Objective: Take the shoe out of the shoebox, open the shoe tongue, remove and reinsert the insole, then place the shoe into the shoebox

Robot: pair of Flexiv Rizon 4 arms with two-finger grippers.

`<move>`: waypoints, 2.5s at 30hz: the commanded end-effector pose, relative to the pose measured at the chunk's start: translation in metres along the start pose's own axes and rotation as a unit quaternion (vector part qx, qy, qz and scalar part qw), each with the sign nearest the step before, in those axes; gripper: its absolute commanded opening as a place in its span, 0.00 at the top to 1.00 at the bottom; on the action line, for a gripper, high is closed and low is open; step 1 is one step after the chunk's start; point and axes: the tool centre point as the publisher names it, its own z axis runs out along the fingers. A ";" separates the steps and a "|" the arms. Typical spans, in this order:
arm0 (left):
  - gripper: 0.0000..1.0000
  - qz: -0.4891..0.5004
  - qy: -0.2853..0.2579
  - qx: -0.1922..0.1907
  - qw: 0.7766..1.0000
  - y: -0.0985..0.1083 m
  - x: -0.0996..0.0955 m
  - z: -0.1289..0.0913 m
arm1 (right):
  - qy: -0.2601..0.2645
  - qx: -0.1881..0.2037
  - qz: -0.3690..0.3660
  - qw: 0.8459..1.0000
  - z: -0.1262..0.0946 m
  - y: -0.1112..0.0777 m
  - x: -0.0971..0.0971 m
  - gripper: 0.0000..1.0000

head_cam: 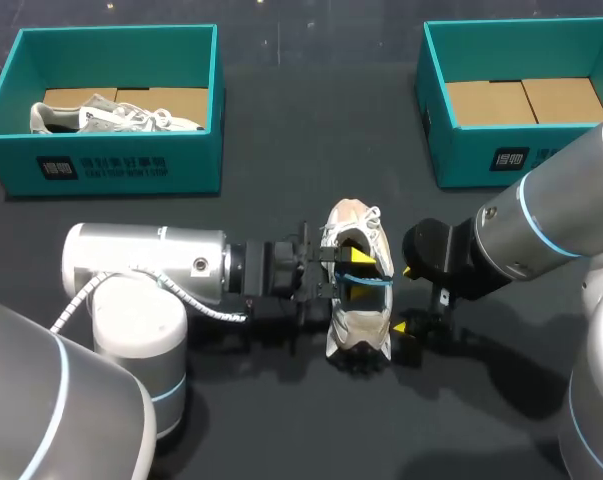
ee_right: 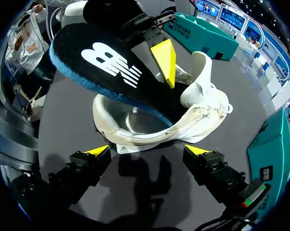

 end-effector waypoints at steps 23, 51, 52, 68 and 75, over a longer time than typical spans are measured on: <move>1.00 0.031 -0.052 -0.040 0.997 0.037 -0.002 0.007 | -0.001 -0.001 0.000 1.000 -0.001 -0.001 0.001 0.00; 1.00 0.022 -0.003 -0.024 0.999 0.011 0.007 -0.001 | -0.001 -0.001 0.000 1.000 -0.001 -0.001 0.001 0.00; 1.00 0.025 -0.002 -0.026 0.999 0.013 0.008 0.000 | -0.001 -0.001 0.000 1.000 -0.001 -0.001 0.001 0.00; 1.00 0.055 -0.019 -0.064 0.996 0.036 0.000 -0.001 | -0.001 -0.001 0.000 1.000 -0.001 -0.001 0.001 0.00; 0.58 0.032 -0.002 -0.048 0.998 0.012 0.003 -0.013 | -0.001 -0.001 0.000 1.000 -0.001 -0.001 0.001 0.00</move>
